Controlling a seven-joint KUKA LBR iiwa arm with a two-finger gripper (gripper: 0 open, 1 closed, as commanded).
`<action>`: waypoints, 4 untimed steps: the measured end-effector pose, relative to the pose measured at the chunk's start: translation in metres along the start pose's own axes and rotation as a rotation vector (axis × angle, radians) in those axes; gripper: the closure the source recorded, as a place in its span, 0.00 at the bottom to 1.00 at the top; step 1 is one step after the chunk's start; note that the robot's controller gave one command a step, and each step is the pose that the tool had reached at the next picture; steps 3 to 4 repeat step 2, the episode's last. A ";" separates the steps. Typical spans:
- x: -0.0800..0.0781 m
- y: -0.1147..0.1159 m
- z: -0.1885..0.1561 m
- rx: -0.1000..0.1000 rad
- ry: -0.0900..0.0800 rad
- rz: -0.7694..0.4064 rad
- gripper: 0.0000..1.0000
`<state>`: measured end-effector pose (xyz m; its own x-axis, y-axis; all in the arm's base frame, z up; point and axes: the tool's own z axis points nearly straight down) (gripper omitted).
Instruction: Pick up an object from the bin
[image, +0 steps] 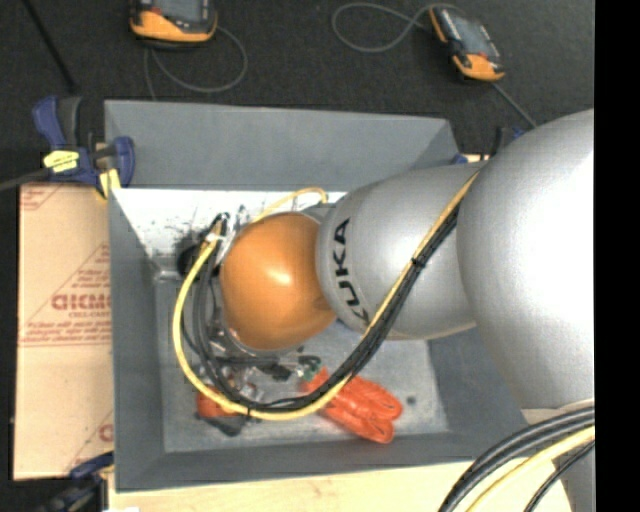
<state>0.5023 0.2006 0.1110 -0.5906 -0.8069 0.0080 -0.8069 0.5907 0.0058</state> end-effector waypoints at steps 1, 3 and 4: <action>-0.003 -0.005 -0.050 0.008 -0.011 -0.010 1.00; 0.008 0.016 -0.092 0.003 -0.005 -0.037 1.00; 0.008 0.016 -0.092 0.003 -0.005 -0.037 1.00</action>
Offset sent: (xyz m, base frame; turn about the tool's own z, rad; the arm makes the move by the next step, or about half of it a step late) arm -0.0222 0.0059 0.1033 -0.0498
